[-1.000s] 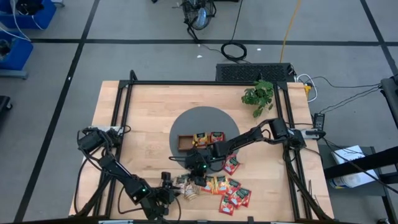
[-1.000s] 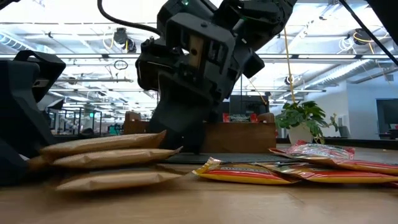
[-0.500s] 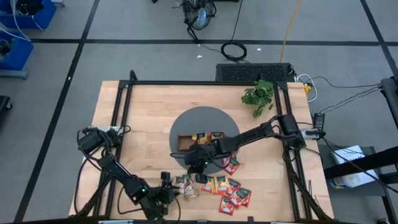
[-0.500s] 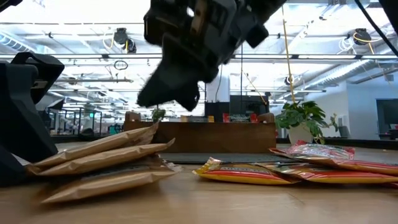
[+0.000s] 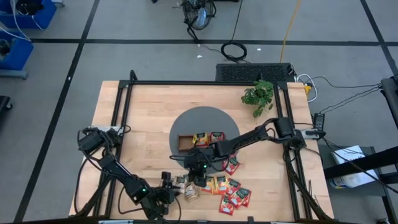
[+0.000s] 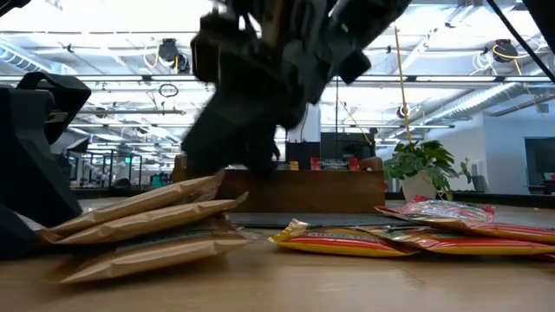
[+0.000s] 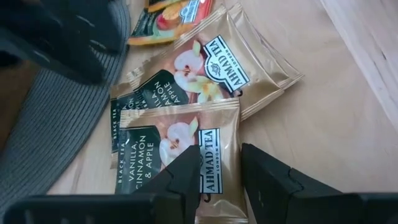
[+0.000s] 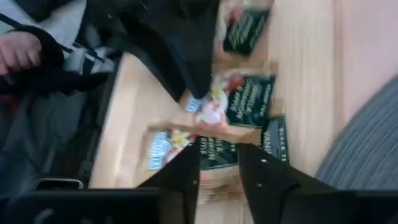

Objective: Pick & Place Tea
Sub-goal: Put the brown tea bag into the left section of the wooden organizer

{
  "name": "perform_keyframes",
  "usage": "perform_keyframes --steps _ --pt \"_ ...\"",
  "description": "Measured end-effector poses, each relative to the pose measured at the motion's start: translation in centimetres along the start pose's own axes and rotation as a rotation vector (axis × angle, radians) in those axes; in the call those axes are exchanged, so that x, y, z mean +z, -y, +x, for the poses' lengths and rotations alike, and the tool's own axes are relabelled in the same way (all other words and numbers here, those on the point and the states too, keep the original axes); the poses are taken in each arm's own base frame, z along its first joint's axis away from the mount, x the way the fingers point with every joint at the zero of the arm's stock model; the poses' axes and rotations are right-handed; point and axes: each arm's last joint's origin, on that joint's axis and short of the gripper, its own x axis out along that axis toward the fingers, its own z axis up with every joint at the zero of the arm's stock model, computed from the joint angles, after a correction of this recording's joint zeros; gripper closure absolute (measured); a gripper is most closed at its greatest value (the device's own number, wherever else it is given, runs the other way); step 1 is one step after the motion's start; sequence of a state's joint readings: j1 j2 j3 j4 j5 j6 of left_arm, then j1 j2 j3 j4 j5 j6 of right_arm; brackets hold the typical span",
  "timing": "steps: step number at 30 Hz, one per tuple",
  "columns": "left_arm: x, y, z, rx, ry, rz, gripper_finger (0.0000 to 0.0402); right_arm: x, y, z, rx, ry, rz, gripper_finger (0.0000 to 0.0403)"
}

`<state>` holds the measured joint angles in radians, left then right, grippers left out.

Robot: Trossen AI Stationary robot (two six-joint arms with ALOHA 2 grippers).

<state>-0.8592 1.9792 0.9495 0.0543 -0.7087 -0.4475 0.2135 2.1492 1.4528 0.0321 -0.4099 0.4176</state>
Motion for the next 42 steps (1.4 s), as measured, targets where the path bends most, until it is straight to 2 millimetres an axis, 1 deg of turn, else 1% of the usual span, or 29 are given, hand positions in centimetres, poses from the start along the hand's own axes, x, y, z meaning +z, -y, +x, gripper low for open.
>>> perform_keyframes --steps 3,6,10,13,18,21,24,29,37,39,42 --pt "0.0 -0.2 0.5 -0.018 0.026 0.016 0.0282 -1.0 1.0 1.2 -0.01 -0.039 0.045 0.0269" --pt "-0.2 -0.7 1.0 -0.051 0.036 0.002 0.0282 -1.0 1.6 1.3 -0.011 -0.037 0.069 0.0252" --pt "-1.0 -1.4 1.4 -0.075 0.055 -0.026 0.0282 -1.0 1.7 1.4 -0.012 -0.037 0.071 0.0249" --pt "-1.4 -1.9 1.7 -0.086 0.067 -0.045 0.0282 -1.0 1.7 1.4 -0.011 -0.04 0.073 0.0255" --pt "-1.6 -2.3 1.9 -0.081 0.073 -0.042 0.0282 -1.2 1.8 1.5 0.001 -0.055 0.069 0.0274" --pt "-1.6 -2.5 2.0 -0.075 0.071 -0.04 0.0282 -1.2 1.8 1.5 0.001 -0.055 0.044 0.0293" --pt "-1.6 -2.5 2.1 -0.062 0.071 -0.032 0.0282 -1.2 1.8 1.5 0.001 -0.055 0.015 0.0325" --pt "-1.6 -2.6 2.1 -0.055 0.069 -0.03 0.0282 -1.2 1.9 1.5 -0.01 -0.048 -0.05 0.0392" --pt "-1.6 -2.6 1.9 -0.056 0.068 -0.024 0.0282 -0.8 2.2 1.1 -0.024 -0.03 -0.079 0.0401" --pt "-1.5 -2.5 1.5 -0.059 0.071 -0.015 0.0282 -0.3 2.0 0.6 -0.028 -0.013 -0.088 0.0401" --pt "-1.0 -2.6 0.3 -0.063 0.072 0.007 0.0282 0.5 1.2 -0.4 -0.037 0.021 -0.126 0.0402"
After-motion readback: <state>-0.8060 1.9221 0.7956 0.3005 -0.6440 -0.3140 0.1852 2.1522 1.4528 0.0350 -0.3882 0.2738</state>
